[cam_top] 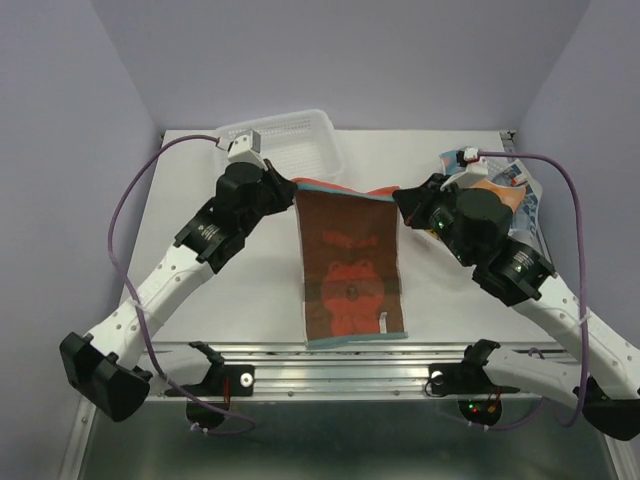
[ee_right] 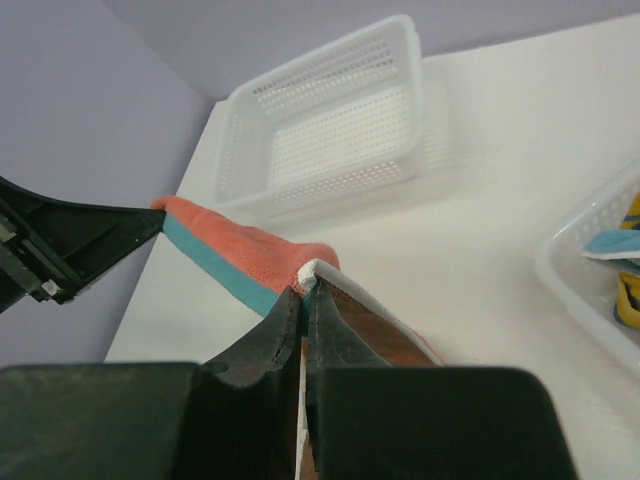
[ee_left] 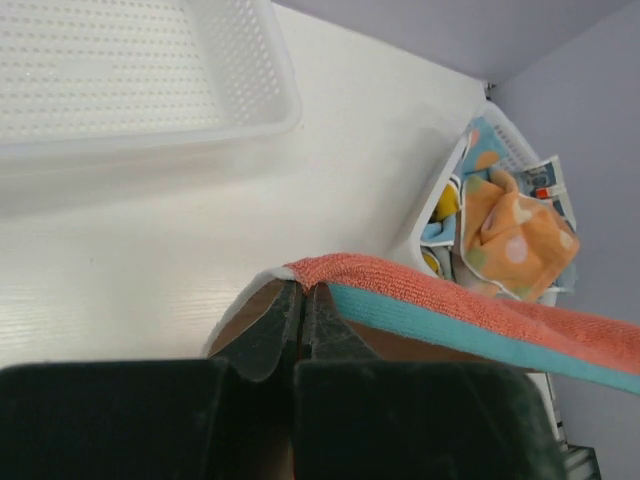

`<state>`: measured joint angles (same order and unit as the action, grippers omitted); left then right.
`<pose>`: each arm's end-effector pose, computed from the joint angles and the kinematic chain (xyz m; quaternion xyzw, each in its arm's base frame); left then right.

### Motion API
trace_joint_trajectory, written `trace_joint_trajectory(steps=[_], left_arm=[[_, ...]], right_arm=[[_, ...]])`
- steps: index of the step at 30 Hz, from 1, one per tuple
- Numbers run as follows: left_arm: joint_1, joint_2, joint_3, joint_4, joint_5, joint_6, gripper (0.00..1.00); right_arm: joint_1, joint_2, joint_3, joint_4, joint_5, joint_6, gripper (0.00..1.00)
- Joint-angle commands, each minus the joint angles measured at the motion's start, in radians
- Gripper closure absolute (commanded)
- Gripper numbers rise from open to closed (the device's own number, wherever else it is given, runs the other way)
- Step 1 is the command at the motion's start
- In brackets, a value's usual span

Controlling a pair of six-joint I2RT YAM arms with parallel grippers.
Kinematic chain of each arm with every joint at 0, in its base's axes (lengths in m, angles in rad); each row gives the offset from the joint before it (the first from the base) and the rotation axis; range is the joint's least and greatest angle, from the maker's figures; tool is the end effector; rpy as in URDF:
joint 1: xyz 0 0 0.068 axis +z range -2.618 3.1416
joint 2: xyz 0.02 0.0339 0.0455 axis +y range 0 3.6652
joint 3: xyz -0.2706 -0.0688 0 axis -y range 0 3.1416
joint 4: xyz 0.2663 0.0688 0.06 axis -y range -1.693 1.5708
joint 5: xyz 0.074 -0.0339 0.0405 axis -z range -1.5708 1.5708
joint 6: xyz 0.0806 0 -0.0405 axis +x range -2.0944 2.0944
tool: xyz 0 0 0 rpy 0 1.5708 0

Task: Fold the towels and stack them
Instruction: Flatten out the crumpled towel, then fold the towel

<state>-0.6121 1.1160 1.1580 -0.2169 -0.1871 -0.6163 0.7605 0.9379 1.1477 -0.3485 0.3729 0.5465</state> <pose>0.2669 -0.1690 0.4011 -0.0616 0.7627 -0.3103 0.5641 0.2054 0.1549 0.4252 0.0418 0.7501 0.2811 0.5972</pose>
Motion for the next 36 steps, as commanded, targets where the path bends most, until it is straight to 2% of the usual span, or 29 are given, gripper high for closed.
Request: trace_joint_trajectory(steps=[1,6,8,11,17,26,31,36], left_arm=[[0.054,0.077,0.045,0.103,0.113,0.087,1.0],[0.123,0.183,0.074,0.109,0.149,0.115,1.0],[0.15,0.214,0.077,0.119,0.172,0.119,1.0],[0.175,0.255,0.086,0.126,0.182,0.122,1.0],[0.189,0.343,0.146,0.136,0.183,0.153,1.0],[0.199,0.441,0.233,0.114,0.167,0.162,1.0],[0.204,0.432,0.212,0.103,0.155,0.147,1.0],[0.204,0.354,0.059,0.134,0.211,0.103,1.0]], right_arm=[[0.003,0.025,-0.02,0.124,0.129,-0.054,0.99],[-0.029,0.129,-0.032,0.163,0.158,-0.08,0.99],[-0.055,0.168,-0.028,0.18,0.109,-0.085,0.99],[-0.159,0.24,-0.02,0.215,-0.004,-0.082,0.99],[-0.26,0.354,0.003,0.275,-0.071,-0.097,0.99],[-0.323,0.455,0.075,0.279,-0.146,-0.129,0.99],[-0.34,0.467,0.066,0.263,-0.187,-0.118,0.99],[-0.34,0.417,-0.008,0.186,-0.258,-0.071,0.99]])
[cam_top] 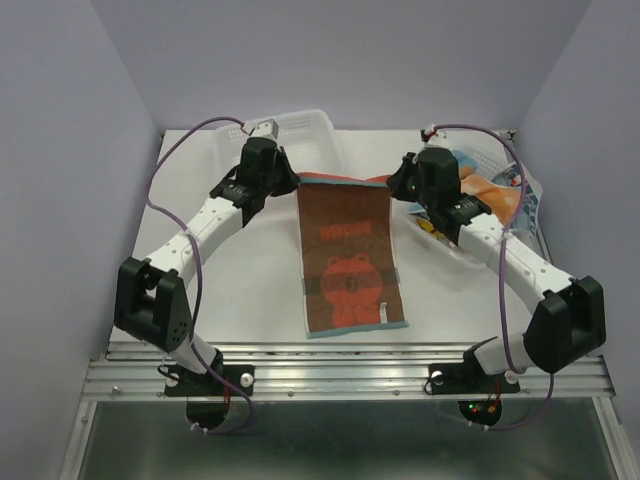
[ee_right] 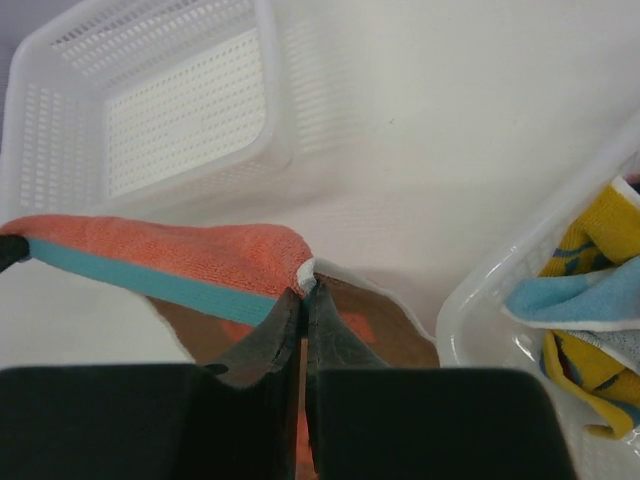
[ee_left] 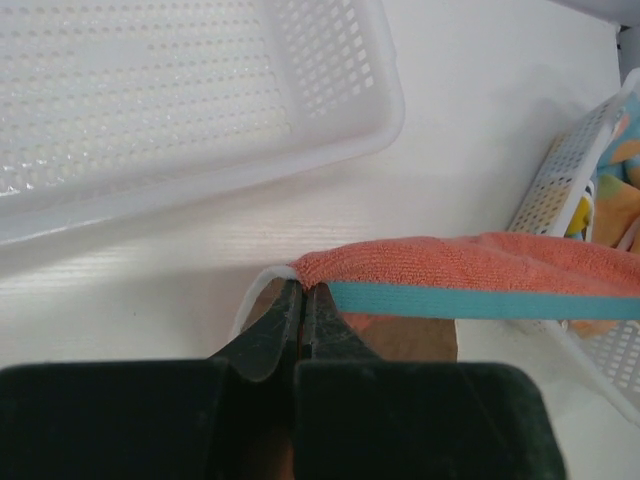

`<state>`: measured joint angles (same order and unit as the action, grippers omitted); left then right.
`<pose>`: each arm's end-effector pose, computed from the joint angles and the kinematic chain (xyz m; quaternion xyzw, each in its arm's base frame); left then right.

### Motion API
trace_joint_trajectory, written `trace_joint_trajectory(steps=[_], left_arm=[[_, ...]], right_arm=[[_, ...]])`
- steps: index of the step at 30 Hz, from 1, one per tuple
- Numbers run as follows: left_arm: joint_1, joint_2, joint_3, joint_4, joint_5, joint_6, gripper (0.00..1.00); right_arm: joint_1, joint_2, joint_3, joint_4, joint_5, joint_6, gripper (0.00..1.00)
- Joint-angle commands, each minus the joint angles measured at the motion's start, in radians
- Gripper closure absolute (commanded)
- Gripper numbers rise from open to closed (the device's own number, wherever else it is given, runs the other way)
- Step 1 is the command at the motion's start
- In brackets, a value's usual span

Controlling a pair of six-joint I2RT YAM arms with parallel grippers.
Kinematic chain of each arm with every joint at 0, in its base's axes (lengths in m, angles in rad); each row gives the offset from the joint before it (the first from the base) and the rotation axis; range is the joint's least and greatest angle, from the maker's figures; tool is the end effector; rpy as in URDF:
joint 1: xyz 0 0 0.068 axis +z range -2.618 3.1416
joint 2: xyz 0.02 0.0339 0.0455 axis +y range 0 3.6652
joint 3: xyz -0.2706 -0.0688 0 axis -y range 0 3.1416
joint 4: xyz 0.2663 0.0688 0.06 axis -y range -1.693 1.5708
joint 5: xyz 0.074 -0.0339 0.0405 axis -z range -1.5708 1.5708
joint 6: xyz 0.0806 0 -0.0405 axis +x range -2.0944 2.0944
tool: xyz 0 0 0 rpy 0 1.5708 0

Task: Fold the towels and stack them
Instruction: Fold the towel

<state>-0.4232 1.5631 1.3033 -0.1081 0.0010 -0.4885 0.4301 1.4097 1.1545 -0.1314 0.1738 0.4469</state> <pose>0.3965 -0.1787 0.3181 -0.0266 0.8241 -0.2495 0.5079 0.3616 0.1506 0.3136 0.0554 0.8262 0.1709 0.5340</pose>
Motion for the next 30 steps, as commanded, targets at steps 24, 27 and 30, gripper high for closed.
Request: trace_joint_trajectory(steps=[24,27,30], left_arm=[[-0.252,-0.529,-0.719,0.013,-0.013,-0.335,1.0],[-0.269,-0.572,-0.742,-0.004,-0.007,-0.332,1.0],[-0.284,-0.606,-0.766,-0.03,0.023,-0.332,1.0]], right_arm=[[-0.005,-0.462,-0.455,-0.306,-0.281,0.194,0.99],[-0.005,-0.506,-0.492,-0.333,-0.362,0.168,0.99],[-0.005,-0.54,-0.515,-0.39,-0.378,0.157,0.99]])
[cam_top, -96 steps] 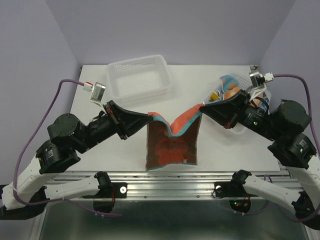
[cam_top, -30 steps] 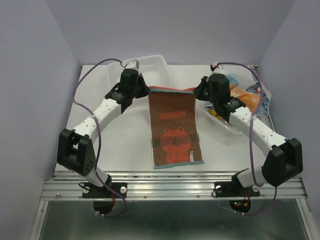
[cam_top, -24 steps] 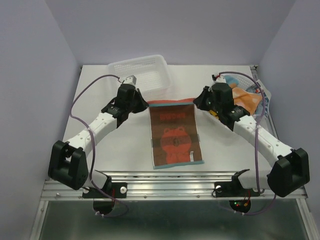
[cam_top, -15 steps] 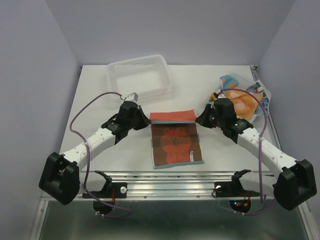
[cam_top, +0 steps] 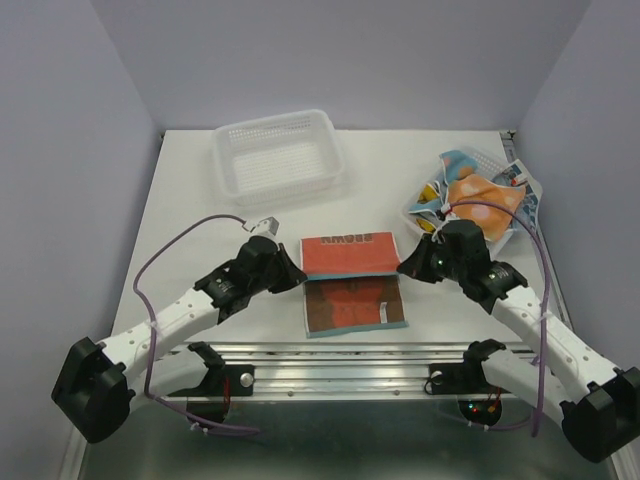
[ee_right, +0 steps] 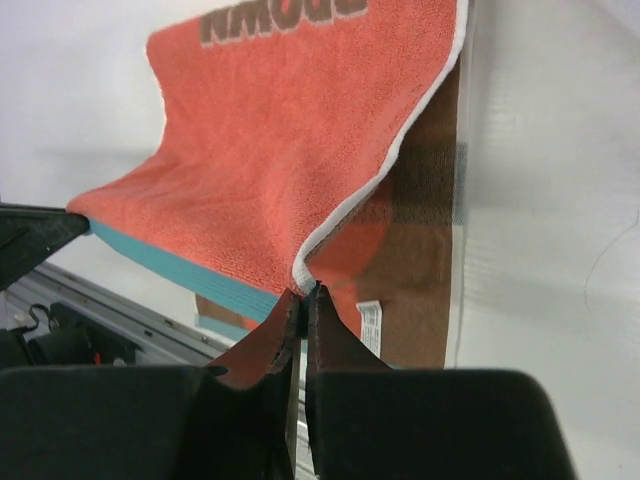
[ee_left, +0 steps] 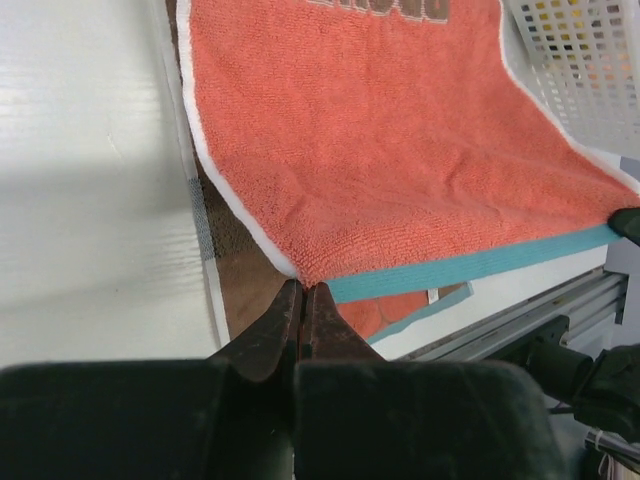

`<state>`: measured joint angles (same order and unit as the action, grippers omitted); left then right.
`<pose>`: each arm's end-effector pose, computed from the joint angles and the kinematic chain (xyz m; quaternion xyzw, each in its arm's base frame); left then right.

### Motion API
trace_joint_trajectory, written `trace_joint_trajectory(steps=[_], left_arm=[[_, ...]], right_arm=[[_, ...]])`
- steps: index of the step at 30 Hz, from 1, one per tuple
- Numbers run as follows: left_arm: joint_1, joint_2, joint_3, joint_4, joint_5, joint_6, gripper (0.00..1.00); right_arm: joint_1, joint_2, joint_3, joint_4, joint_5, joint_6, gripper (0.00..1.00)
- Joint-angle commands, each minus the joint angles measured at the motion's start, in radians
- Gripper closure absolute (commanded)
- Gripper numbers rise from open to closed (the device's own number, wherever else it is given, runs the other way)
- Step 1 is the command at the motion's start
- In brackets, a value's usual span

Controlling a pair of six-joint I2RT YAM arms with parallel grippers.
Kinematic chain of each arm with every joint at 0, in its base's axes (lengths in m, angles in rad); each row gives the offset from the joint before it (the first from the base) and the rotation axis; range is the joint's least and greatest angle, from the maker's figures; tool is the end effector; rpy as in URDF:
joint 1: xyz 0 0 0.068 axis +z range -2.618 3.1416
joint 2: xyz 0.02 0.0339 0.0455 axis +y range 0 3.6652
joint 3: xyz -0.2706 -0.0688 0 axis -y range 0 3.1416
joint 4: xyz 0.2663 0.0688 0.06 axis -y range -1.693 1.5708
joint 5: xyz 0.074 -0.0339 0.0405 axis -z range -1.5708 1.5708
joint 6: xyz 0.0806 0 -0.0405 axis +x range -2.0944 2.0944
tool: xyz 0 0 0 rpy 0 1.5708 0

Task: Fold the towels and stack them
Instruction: Fold the towel

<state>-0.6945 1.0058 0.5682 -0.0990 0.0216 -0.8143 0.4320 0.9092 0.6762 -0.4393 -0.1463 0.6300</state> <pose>0.2099 -0.1771 0.2045 -0.0467 0.8680 -0.3454 0.3538 0.2194 0.1141 0.2282 0.0572 0.8971 0.2761 0.3401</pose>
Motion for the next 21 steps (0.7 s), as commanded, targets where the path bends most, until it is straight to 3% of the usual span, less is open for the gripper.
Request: trace_joint_trajectory(steps=[1,7,17,21], left_arm=[[-0.016,-0.058,-0.039,-0.05,0.008,-0.008,1.0],[-0.057,-0.098,-0.067,-0.071,0.057,-0.006,1.0],[-0.085,-0.007,-0.073,-0.126,0.08,0.01,1.0],[-0.099,0.02,-0.094,-0.13,0.119,0.006,1.0]], right_arm=[[-0.007,-0.047,-0.04,-0.093,-0.052,-0.021,0.99],[-0.006,-0.11,-0.069,-0.16,-0.05,-0.016,0.99],[-0.006,-0.102,-0.202,-0.133,-0.173,0.045,0.99],[-0.006,-0.083,-0.234,-0.171,-0.095,0.089,0.99]])
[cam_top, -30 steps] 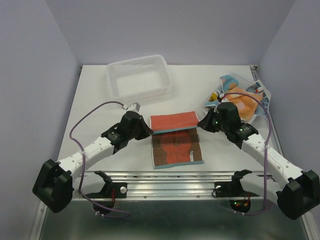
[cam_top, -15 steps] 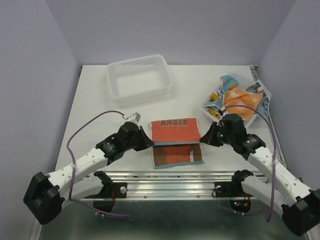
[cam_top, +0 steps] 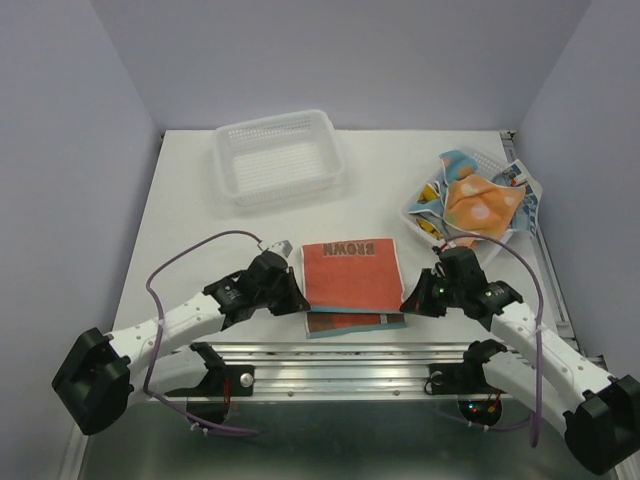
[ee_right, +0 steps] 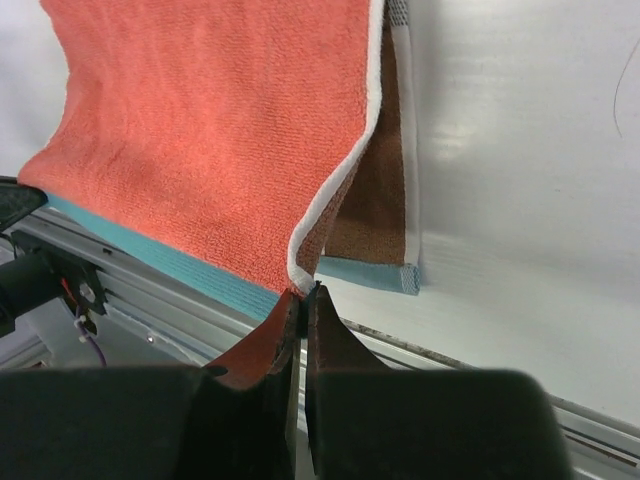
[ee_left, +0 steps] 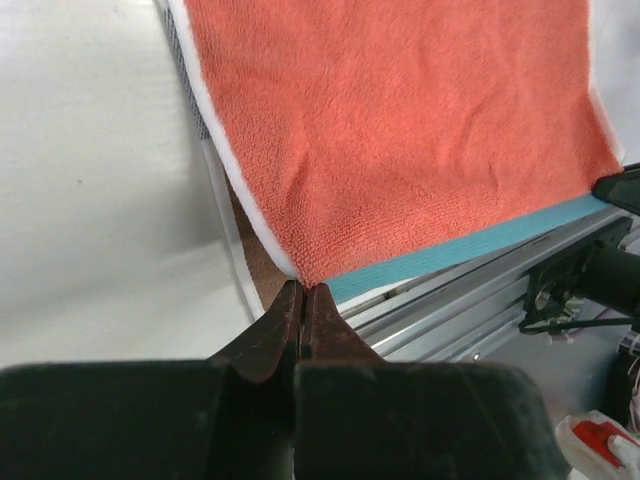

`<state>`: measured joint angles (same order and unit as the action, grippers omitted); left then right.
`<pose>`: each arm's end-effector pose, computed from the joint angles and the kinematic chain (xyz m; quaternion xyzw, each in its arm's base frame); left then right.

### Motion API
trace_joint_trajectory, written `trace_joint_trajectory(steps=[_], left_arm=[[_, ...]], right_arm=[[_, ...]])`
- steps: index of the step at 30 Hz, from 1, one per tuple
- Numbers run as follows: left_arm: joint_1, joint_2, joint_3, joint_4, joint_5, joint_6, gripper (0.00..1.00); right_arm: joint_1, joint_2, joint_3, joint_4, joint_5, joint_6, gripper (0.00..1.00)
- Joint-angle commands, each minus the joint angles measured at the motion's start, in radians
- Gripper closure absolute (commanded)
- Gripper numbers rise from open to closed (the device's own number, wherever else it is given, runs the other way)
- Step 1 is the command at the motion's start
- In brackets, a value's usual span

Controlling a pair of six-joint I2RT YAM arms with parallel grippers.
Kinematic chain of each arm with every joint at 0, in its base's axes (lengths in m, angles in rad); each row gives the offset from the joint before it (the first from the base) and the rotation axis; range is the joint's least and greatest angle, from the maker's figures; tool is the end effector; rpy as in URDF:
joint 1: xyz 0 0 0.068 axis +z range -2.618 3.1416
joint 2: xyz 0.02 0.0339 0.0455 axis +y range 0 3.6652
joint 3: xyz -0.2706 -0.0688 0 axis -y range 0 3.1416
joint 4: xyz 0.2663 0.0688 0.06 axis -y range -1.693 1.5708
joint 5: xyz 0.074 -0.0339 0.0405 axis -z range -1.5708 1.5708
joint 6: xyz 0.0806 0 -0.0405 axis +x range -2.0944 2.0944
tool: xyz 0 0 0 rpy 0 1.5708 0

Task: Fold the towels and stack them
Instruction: Fold the towel

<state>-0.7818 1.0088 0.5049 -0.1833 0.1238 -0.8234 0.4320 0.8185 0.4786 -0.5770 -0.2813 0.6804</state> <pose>0.1754 -0.1881 0.1688 0.0077 0.9026 -0.3458 0.2563 0.1707 0.1033 0.1587 0.0715 0.9360 0.2806 0.2000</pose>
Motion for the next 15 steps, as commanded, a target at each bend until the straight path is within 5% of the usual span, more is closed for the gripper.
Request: trace_joint_trajectory(steps=[1,4,8,11,15], left_arm=[[-0.011,0.022,-0.032,-0.044,0.022,0.015,1.0],[-0.016,0.037,-0.034,-0.064,0.019,0.024,0.96],[-0.019,0.044,-0.04,-0.065,0.028,0.026,0.68],[-0.027,0.025,-0.043,-0.065,0.05,0.026,0.59],[-0.031,-0.021,-0.036,-0.077,0.037,0.027,0.3]], right_arm=[[-0.006,0.013,-0.04,-0.038,0.047,0.042,0.99],[-0.006,0.025,-0.055,-0.029,0.048,0.054,0.93],[-0.007,0.047,-0.063,-0.02,0.048,0.062,0.81],[-0.006,0.039,-0.058,-0.026,0.068,0.076,0.65],[-0.006,0.022,-0.026,-0.053,0.114,0.067,0.41]])
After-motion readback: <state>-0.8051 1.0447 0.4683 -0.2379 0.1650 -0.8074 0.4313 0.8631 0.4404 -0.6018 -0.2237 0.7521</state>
